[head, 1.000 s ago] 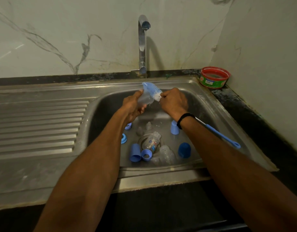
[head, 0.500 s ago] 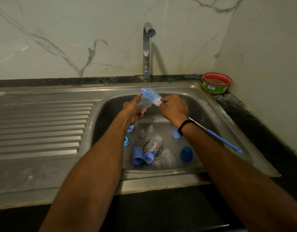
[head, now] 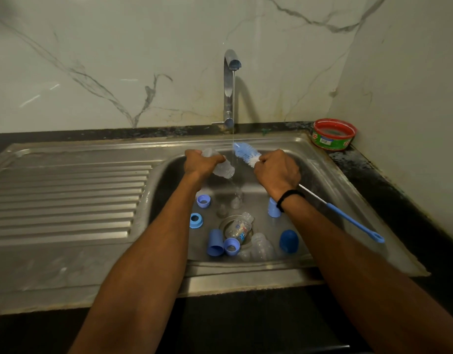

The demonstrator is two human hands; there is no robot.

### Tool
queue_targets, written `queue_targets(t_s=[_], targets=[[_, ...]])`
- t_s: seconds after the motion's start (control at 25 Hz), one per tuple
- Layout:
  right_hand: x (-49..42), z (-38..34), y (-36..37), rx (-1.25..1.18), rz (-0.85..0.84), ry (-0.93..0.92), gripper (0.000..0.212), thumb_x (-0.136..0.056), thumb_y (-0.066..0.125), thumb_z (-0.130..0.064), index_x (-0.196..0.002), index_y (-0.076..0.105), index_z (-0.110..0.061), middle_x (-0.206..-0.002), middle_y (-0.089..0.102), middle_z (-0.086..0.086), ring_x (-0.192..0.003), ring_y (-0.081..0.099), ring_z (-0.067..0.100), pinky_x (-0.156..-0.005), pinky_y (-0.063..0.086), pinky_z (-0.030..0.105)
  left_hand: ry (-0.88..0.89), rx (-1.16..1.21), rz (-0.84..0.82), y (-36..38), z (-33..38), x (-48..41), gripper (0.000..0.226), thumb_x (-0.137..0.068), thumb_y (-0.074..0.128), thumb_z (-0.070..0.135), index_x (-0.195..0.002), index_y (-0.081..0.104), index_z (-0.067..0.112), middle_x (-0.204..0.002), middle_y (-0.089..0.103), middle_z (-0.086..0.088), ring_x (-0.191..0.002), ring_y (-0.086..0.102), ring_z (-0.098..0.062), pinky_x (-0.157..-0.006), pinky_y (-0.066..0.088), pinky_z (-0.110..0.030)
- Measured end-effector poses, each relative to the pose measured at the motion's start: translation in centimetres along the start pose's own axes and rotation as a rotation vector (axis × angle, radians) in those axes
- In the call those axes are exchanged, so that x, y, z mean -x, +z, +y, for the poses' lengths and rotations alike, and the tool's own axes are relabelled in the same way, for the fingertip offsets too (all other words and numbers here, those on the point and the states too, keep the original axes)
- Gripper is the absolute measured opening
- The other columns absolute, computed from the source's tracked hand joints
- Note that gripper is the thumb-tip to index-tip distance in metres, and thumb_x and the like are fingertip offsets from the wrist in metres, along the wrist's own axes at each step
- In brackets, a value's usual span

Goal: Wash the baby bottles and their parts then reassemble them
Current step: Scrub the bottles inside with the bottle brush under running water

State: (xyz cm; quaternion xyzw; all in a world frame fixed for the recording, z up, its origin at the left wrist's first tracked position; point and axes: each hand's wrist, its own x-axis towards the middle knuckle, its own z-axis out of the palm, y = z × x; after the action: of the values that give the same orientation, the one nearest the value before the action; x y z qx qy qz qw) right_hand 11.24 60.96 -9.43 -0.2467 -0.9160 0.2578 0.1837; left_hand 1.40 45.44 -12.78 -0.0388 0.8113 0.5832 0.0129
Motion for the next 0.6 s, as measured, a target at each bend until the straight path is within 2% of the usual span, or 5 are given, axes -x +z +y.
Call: queue_targets(t_s=[0.08, 0.16, 0.28, 0.44, 0.6], targets=[[0.2, -0.1, -0.2, 0.072, -0.017, 0.008, 0.024, -0.089, 0.064, -0.030, -0.103, 0.073, -0.014, -0.096, 0.072, 0.008, -0.088, 0.068, 0.027, -0.062, 0.043, 0.027, 0.060, -0.140, 0.014, -0.6, 0.5, 0.3, 0.069, -0.078, 0.085, 0.030, -0.132, 0.044, 0.011, -0.122, 0.055, -0.008, -0.110, 0.057, -0.024, -0.090, 0.052, -0.034], [0.5, -0.3, -0.5, 0.143, -0.036, 0.000, 0.020, -0.088, 0.067, -0.027, -0.100, 0.071, -0.011, -0.100, 0.071, 0.011, -0.093, 0.068, 0.029, -0.065, 0.043, 0.029, 0.110, -0.228, 0.004, -1.2, 1.2, 0.7, 0.065, -0.077, 0.086, 0.029, -0.129, 0.050, 0.013, -0.118, 0.056, -0.003, -0.106, 0.056, -0.021, -0.086, 0.049, -0.030], [1.0, -0.5, -1.1, 0.202, -0.069, -0.049, 0.024, -0.088, 0.068, -0.027, -0.104, 0.066, -0.010, -0.107, 0.069, 0.012, -0.098, 0.066, 0.031, -0.072, 0.047, 0.033, 0.163, -0.324, -0.002, -2.1, 1.5, 1.4, 0.068, -0.074, 0.087, 0.033, -0.132, 0.055, 0.016, -0.125, 0.062, -0.006, -0.110, 0.060, -0.023, -0.086, 0.050, -0.030], [1.8, -0.8, -1.8, 0.216, -0.078, -0.100, 0.028, -0.088, 0.069, -0.033, -0.106, 0.066, -0.011, -0.107, 0.069, 0.011, -0.098, 0.066, 0.030, -0.071, 0.046, 0.032, 0.142, -0.301, 0.048, -3.4, 1.1, 3.4, 0.076, -0.076, 0.087, 0.034, -0.140, 0.049, 0.015, -0.136, 0.058, -0.009, -0.119, 0.058, -0.027, -0.099, 0.051, -0.037], [1.8, -0.8, -2.7, 0.175, -0.063, -0.107, 0.030, -0.088, 0.068, -0.033, -0.109, 0.064, -0.012, -0.108, 0.068, 0.011, -0.099, 0.065, 0.030, -0.073, 0.047, 0.033, 0.128, -0.203, 0.096, -4.9, 0.8, 5.0, 0.070, -0.076, 0.087, 0.032, -0.133, 0.049, 0.014, -0.121, 0.056, -0.003, -0.108, 0.057, -0.021, -0.087, 0.050, -0.030]])
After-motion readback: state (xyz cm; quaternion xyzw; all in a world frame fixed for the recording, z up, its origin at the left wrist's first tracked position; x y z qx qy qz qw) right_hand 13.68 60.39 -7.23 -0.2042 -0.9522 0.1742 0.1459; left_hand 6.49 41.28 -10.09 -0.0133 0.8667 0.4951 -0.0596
